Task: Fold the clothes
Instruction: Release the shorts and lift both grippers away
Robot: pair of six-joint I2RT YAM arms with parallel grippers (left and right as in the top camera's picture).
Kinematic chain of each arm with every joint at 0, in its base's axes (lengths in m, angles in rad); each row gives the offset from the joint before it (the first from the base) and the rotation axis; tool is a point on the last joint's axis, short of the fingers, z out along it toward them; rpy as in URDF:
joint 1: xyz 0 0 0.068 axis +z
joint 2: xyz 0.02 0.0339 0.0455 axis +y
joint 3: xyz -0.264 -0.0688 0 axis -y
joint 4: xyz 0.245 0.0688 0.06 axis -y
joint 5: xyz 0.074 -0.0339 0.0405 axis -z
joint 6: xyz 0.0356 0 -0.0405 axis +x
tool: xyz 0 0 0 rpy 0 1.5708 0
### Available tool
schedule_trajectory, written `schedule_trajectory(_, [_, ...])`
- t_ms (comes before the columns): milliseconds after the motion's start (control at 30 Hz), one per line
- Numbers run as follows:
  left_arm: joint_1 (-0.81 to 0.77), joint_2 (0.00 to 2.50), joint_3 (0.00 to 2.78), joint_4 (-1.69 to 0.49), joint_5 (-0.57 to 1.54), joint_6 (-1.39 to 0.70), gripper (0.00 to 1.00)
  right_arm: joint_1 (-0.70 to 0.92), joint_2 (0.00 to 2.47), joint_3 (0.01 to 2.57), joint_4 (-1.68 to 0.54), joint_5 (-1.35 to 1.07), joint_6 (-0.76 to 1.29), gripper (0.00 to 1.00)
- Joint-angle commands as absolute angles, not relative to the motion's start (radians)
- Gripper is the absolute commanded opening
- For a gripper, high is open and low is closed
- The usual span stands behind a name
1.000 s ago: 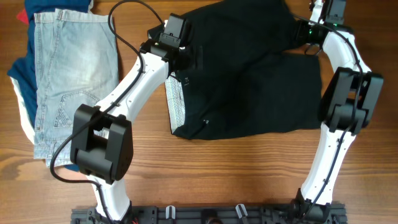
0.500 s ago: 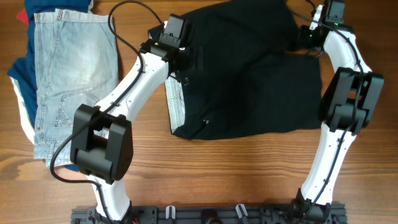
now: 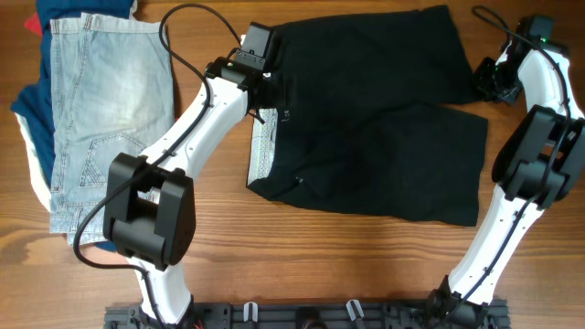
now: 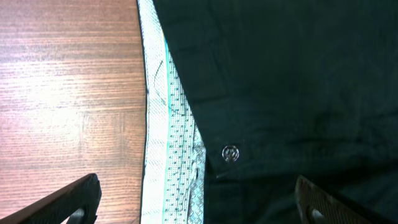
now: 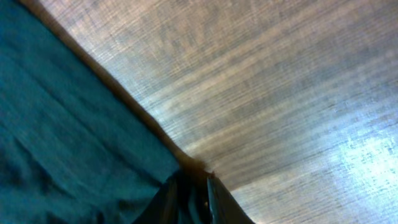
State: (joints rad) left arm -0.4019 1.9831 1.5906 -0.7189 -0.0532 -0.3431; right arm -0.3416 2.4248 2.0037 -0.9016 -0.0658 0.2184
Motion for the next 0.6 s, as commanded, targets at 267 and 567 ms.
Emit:
schedule_trajectory(267, [-0.349, 1.931, 1.592, -0.770, -0.041, -0.342, 1.00, -0.325, 2.142, 1.988, -0.973, -0.136, 0.213, 1.00])
schedule_trajectory(567, [-0.303, 1.750, 1.592, -0.867, 0.168, -0.352, 1.00, -0.325, 1.901, 1.988, -1.145, -0.449, 0.241, 1.00])
